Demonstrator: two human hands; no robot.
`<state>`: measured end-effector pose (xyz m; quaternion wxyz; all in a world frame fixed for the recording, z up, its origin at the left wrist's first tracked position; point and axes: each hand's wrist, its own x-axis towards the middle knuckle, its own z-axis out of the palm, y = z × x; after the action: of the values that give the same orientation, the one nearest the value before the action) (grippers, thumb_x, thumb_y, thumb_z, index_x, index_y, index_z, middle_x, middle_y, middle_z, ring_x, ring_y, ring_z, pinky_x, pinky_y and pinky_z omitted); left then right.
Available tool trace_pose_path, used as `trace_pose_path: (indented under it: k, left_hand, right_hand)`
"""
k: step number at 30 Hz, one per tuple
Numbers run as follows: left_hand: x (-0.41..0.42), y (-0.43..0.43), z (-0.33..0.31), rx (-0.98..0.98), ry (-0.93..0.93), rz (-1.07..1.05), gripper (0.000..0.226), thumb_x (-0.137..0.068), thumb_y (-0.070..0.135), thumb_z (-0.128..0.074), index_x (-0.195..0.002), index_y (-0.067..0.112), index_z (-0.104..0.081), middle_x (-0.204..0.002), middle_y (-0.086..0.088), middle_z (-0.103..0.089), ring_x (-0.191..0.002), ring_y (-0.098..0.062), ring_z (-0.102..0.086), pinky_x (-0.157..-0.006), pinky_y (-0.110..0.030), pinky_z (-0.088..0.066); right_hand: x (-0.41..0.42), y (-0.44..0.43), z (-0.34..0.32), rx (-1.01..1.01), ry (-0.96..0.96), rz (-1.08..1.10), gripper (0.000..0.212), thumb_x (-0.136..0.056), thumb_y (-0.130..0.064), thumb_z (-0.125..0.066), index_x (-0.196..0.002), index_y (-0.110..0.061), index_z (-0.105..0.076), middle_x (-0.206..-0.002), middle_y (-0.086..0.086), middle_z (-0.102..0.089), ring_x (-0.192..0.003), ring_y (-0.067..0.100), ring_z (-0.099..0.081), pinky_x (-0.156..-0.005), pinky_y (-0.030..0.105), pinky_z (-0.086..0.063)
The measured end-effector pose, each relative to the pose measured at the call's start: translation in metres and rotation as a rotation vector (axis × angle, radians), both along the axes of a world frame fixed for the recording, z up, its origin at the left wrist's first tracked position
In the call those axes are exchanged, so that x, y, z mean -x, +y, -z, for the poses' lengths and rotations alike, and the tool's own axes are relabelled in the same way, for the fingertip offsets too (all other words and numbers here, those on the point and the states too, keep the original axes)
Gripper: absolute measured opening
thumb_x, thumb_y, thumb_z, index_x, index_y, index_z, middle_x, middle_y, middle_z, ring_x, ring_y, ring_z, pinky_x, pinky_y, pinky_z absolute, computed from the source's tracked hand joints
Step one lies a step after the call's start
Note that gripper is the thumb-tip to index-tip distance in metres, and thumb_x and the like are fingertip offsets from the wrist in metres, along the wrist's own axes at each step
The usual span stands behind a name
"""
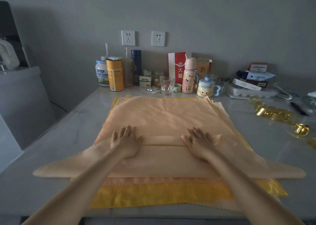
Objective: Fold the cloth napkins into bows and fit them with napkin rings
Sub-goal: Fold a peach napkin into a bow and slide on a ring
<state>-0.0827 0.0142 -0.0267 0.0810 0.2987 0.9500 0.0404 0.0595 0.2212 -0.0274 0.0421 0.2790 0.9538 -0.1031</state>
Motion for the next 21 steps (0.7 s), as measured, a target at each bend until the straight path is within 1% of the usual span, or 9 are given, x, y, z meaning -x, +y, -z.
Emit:
trace_pose_path:
  k: [3,5,7,8,10,13,16,19,21]
  left_hand:
    - [0.018,-0.025,-0.003,0.041,0.021,-0.124,0.063,-0.099,0.049,-0.009,-0.151,0.016,0.006,-0.158,-0.008,0.010,-0.146,-0.022,0.009,-0.117,-0.047,0.006]
    - [0.025,-0.035,-0.008,0.073,0.160,-0.193,0.062,-0.100,0.046,-0.015,-0.150,0.013,-0.001,-0.158,-0.013,0.003,-0.146,-0.027,0.006,-0.115,-0.053,0.004]
    - [0.022,-0.034,-0.013,0.005,0.335,-0.124,0.053,-0.101,0.040,-0.022,-0.147,0.015,-0.018,-0.155,-0.011,-0.013,-0.144,-0.027,-0.007,-0.114,-0.053,-0.005]
    - [0.017,-0.029,-0.016,-0.077,0.356,-0.030,0.049,-0.101,0.038,-0.024,-0.146,0.017,-0.024,-0.153,-0.007,-0.021,-0.143,-0.024,-0.013,-0.114,-0.049,-0.010]
    - [0.004,-0.011,-0.018,-0.227,0.245,0.194,0.046,-0.102,0.033,-0.026,-0.146,0.021,-0.027,-0.152,-0.001,-0.028,-0.142,-0.018,-0.018,-0.115,-0.039,-0.012]
    - [-0.013,0.013,-0.013,-0.249,0.100,0.339,0.041,-0.103,0.028,-0.029,-0.142,0.019,-0.038,-0.143,-0.003,-0.042,-0.136,-0.021,-0.031,-0.111,-0.036,-0.019]
    - [-0.016,0.018,-0.007,-0.229,0.133,0.333,0.033,-0.102,0.027,-0.032,-0.124,0.017,-0.054,-0.129,-0.002,-0.052,-0.120,-0.022,-0.046,-0.101,-0.033,-0.030]
    - [-0.016,0.017,-0.009,-0.300,0.160,0.310,0.031,-0.100,0.027,-0.039,-0.124,0.014,-0.053,-0.127,-0.001,-0.053,-0.116,-0.020,-0.048,-0.098,-0.031,-0.033]
    - [-0.019,0.017,-0.011,-0.337,0.208,0.323,0.028,-0.099,0.026,-0.042,-0.121,0.013,-0.054,-0.123,0.000,-0.054,-0.113,-0.020,-0.050,-0.096,-0.029,-0.032]
  right_hand:
    - [-0.001,0.000,0.001,-0.013,-0.008,-0.001,0.062,-0.098,-0.052,-0.009,-0.152,-0.020,-0.001,-0.159,0.003,0.007,-0.146,0.020,0.009,-0.117,0.040,0.007]
    - [-0.001,0.000,0.001,-0.018,-0.009,0.002,0.062,-0.099,-0.051,-0.010,-0.152,-0.020,-0.002,-0.159,0.002,0.006,-0.146,0.020,0.008,-0.117,0.039,0.006]
    - [-0.001,-0.002,0.001,-0.028,-0.007,0.007,0.061,-0.099,-0.050,-0.011,-0.151,-0.020,-0.003,-0.159,0.003,0.005,-0.146,0.020,0.006,-0.117,0.039,0.005]
    - [-0.001,-0.002,0.001,-0.033,0.001,0.008,0.060,-0.099,-0.049,-0.012,-0.151,-0.019,-0.004,-0.159,0.003,0.004,-0.146,0.020,0.004,-0.117,0.039,0.004]
    - [0.000,-0.004,0.003,-0.036,0.032,0.012,0.059,-0.100,-0.047,-0.013,-0.151,-0.019,-0.006,-0.159,0.003,0.002,-0.146,0.020,0.002,-0.117,0.038,0.002]
    - [-0.002,-0.004,0.003,-0.001,0.108,-0.007,0.056,-0.100,-0.046,-0.017,-0.150,-0.020,-0.015,-0.159,0.003,-0.005,-0.146,0.019,-0.002,-0.116,0.037,0.001]
    - [-0.011,-0.003,0.001,0.055,0.230,-0.039,0.050,-0.100,-0.044,-0.030,-0.143,-0.020,-0.034,-0.154,0.003,-0.024,-0.143,0.017,-0.015,-0.115,0.034,-0.002]
    - [-0.019,-0.002,-0.002,0.028,0.346,-0.086,0.040,-0.095,-0.040,-0.047,-0.129,-0.021,-0.052,-0.136,-0.001,-0.047,-0.129,0.018,-0.037,-0.110,0.029,-0.014]
    - [-0.021,-0.001,-0.007,0.002,0.400,-0.091,0.034,-0.091,-0.037,-0.055,-0.120,-0.020,-0.058,-0.124,-0.002,-0.055,-0.119,0.019,-0.045,-0.102,0.027,-0.020]
